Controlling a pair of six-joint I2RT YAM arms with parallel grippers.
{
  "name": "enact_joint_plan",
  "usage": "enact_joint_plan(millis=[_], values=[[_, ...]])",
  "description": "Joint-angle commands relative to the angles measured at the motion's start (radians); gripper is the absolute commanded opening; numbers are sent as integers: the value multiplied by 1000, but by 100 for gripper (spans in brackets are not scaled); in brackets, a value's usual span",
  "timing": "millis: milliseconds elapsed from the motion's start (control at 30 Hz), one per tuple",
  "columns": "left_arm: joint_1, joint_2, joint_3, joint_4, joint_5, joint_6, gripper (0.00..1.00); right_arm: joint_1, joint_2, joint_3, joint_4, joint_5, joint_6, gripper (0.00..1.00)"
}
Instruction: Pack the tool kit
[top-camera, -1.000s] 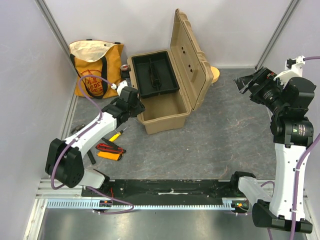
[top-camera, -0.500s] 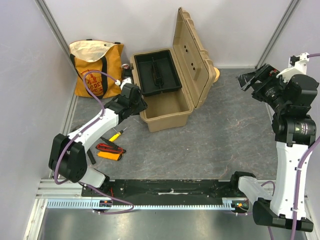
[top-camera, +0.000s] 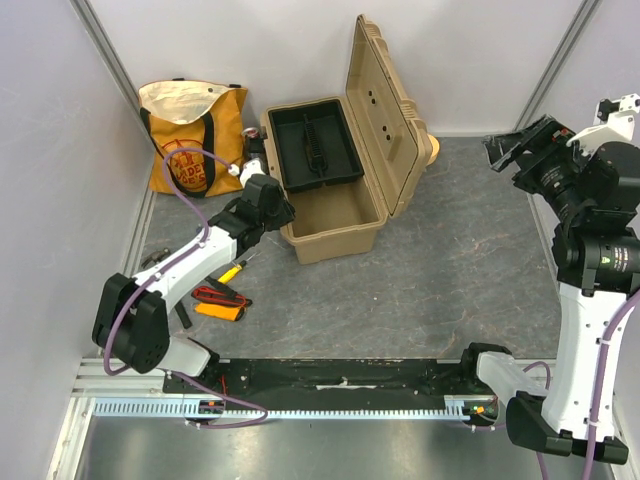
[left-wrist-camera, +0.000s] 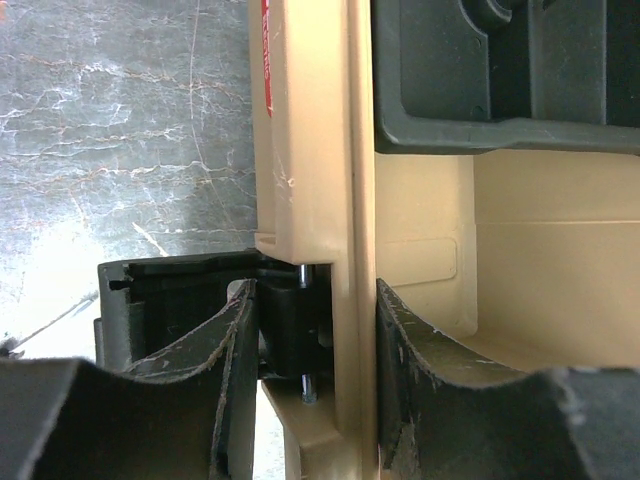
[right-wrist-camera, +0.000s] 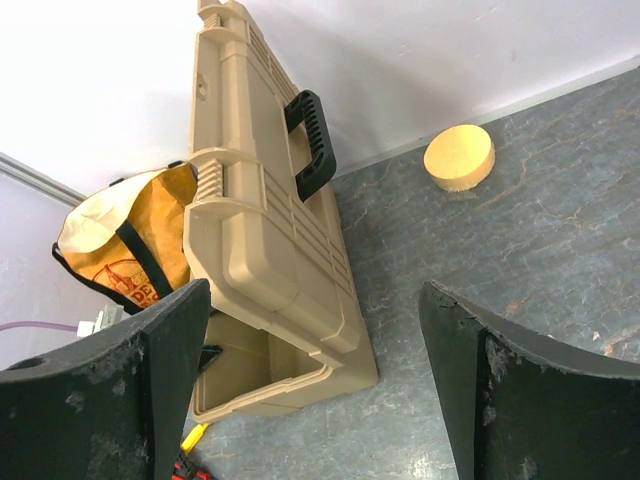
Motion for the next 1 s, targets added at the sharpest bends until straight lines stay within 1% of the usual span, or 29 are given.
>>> enact_joint_plan(millis=[0, 200, 300, 333, 433, 500, 667, 867, 967], values=[[-86, -42, -56, 4, 201, -71, 29, 1, 10, 75, 2, 18, -15, 91], [-93, -77, -48, -7, 198, -50, 50, 1, 32, 138, -6, -31, -52, 92], [-93, -106, -25, -13, 195, -22, 65, 3, 41, 160, 3, -94, -73, 91], [-91, -117, -14, -16, 187, -10, 73, 6, 44, 167, 6, -113, -75, 92], [-91, -149, 18, -28, 178, 28, 84, 20, 56, 189, 25, -163, -76, 92], [-93, -165, 44, -39, 175, 53, 87, 30, 69, 204, 35, -186, -70, 92], [-90, -224, 87, -75, 137, 93, 89, 72, 109, 247, 80, -237, -40, 92], [-79, -303, 114, -112, 57, 133, 89, 135, 161, 273, 216, -317, 51, 91], [-68, -318, 136, -144, 23, 157, 90, 230, 207, 276, 253, -308, 71, 91]])
